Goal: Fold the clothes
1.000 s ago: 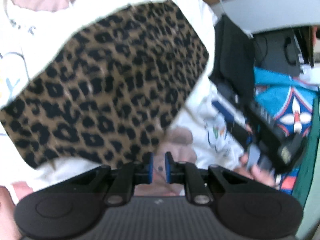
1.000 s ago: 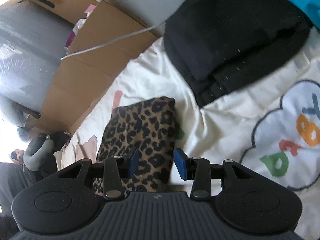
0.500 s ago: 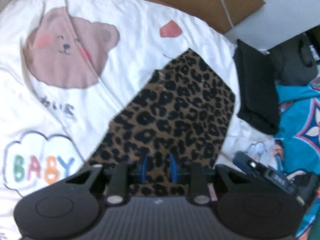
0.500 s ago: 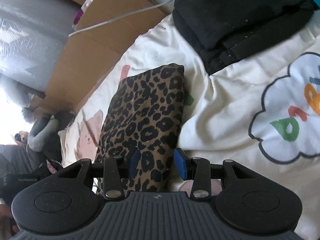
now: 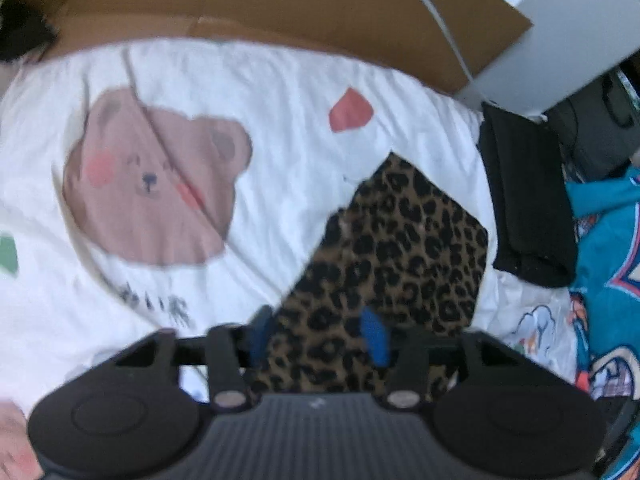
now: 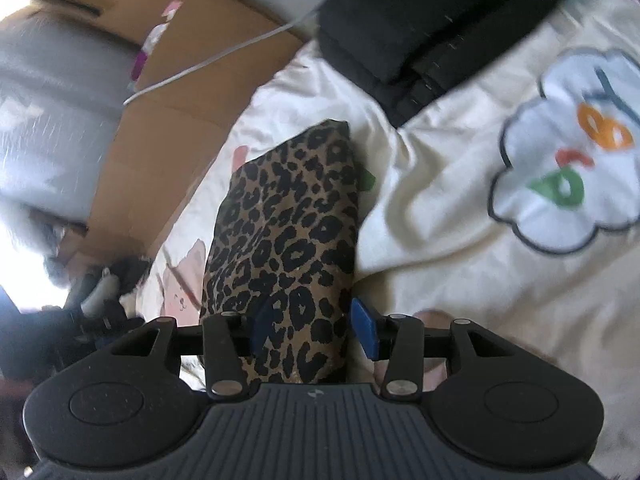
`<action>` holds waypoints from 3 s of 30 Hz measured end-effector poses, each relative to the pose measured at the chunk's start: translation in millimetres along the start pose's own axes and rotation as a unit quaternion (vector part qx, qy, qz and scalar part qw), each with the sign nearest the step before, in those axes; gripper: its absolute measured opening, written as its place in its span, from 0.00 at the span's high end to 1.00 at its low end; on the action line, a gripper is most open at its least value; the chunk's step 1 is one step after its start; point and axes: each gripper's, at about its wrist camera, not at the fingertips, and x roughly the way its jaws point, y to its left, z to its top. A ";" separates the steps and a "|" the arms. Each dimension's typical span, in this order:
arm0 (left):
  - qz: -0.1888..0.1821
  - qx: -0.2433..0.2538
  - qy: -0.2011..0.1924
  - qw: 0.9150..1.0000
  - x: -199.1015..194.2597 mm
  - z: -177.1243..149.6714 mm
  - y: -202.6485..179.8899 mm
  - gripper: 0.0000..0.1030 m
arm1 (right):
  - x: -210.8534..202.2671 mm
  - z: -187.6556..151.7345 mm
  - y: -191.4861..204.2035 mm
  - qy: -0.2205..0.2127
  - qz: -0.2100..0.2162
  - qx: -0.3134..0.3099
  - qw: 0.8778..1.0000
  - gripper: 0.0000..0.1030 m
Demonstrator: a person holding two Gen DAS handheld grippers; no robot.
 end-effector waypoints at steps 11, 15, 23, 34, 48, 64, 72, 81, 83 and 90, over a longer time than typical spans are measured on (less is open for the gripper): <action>0.000 0.033 -0.003 0.999 39.2 -3.3 9.1 0.40 | 23.5 -3.1 -21.9 0.020 0.014 -0.012 1.000 0.50; -0.019 0.061 0.002 0.998 54.9 -7.2 3.3 0.36 | 29.6 -4.3 -23.4 0.029 0.024 -0.013 0.999 0.50; -0.031 0.077 0.008 0.997 77.9 -15.7 5.5 0.48 | 46.4 -10.3 -25.9 0.061 0.053 0.025 0.996 0.53; -0.005 0.056 0.021 0.998 76.5 -25.3 20.3 0.99 | 46.7 -16.2 -20.9 0.078 0.053 0.001 0.996 0.94; -0.046 0.067 -0.039 0.996 65.7 7.1 -0.5 0.45 | 49.4 25.7 -20.1 0.019 0.051 -0.017 0.998 0.63; -0.090 0.071 -0.032 0.993 109.8 20.5 -4.5 0.40 | 79.0 36.8 -41.4 0.052 0.038 0.021 0.998 0.61; -0.135 0.044 -0.017 0.990 125.7 19.0 12.6 0.42 | 92.6 45.7 -48.0 0.077 0.065 0.043 0.994 0.79; -0.147 0.086 -0.056 0.984 112.4 17.8 16.3 0.63 | 76.7 44.9 -32.7 0.054 0.082 0.015 0.995 0.88; -0.143 0.073 -0.051 0.986 115.4 20.7 19.5 0.49 | 80.8 44.0 -33.9 0.061 0.070 0.019 0.995 0.78; -0.164 0.071 -0.028 0.983 130.5 26.1 22.9 0.31 | 90.2 38.3 -41.4 0.081 0.071 0.035 0.994 0.67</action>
